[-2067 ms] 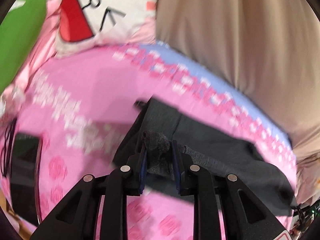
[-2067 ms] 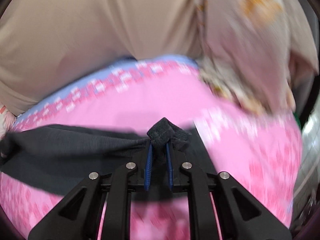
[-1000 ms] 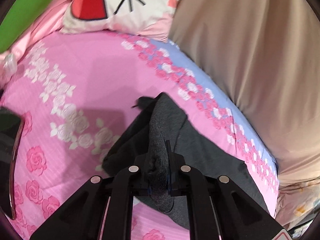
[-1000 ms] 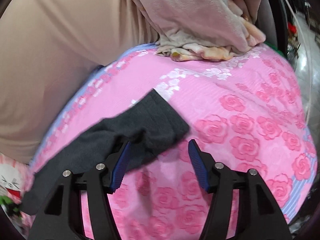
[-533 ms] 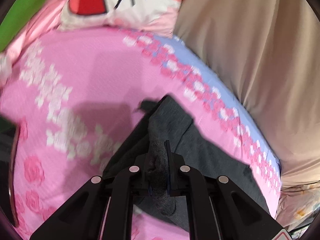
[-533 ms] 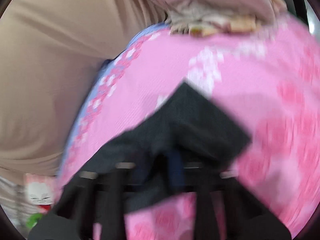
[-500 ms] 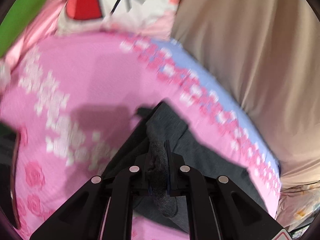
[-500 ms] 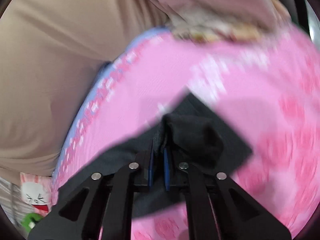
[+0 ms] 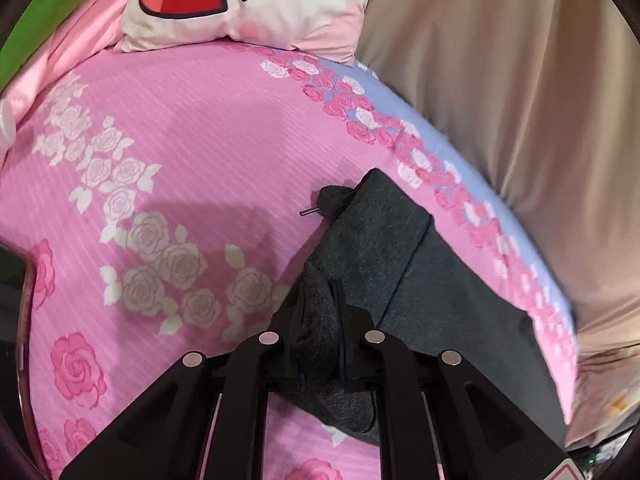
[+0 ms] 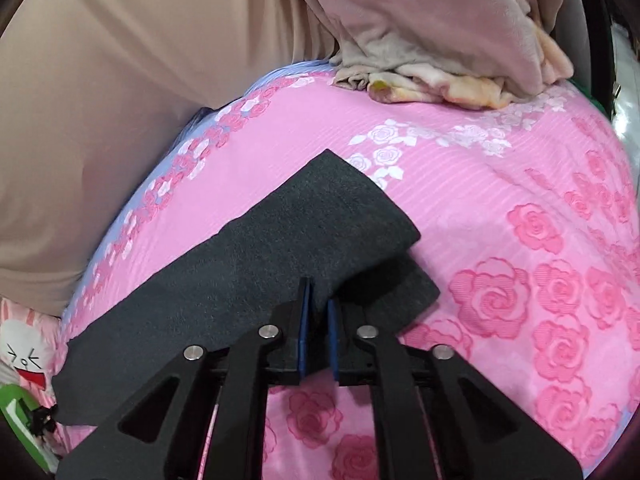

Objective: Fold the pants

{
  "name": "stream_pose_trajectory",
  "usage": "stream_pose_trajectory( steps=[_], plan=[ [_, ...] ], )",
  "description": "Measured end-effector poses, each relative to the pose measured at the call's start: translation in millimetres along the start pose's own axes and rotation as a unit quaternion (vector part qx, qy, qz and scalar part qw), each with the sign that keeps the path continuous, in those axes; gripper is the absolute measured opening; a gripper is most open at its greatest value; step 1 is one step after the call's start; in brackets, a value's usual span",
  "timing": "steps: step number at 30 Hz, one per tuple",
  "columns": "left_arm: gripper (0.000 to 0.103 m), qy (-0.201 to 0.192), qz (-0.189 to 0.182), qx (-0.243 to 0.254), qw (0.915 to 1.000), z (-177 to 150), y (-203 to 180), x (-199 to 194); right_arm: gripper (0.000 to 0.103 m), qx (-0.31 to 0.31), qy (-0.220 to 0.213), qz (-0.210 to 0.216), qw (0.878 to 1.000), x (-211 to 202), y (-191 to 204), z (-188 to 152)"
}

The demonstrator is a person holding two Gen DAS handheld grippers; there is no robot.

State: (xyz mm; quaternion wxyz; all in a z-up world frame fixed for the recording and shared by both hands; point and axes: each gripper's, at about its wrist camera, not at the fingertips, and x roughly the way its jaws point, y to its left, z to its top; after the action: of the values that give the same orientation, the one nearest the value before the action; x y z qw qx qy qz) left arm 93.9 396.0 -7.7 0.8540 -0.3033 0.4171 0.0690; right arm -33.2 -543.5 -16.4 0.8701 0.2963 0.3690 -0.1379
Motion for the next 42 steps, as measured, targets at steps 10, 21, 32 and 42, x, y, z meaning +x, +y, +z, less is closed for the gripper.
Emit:
stream_pose_trajectory(
  steps=[10,21,32,42],
  plan=[
    [0.041,-0.052,0.007,-0.011,0.9986,-4.1,18.5,-56.4,0.040,-0.035,-0.084,0.006,0.996,-47.3,39.2,-51.2],
    [0.052,-0.021,-0.027,0.101,0.9943,-24.3,-88.2,-18.9,0.045,-0.134,-0.048,0.049,0.989,-19.5,128.3,-87.7],
    [0.058,-0.003,-0.049,0.155,0.9867,-74.7,-148.4,8.9,0.047,-0.230,0.012,0.156,0.961,-7.3,246.3,-100.8],
    [0.074,-0.023,-0.045,0.183,0.9818,-114.3,-131.8,14.7,0.047,-0.442,0.087,0.188,0.873,88.6,504.7,-181.8]
  ],
)
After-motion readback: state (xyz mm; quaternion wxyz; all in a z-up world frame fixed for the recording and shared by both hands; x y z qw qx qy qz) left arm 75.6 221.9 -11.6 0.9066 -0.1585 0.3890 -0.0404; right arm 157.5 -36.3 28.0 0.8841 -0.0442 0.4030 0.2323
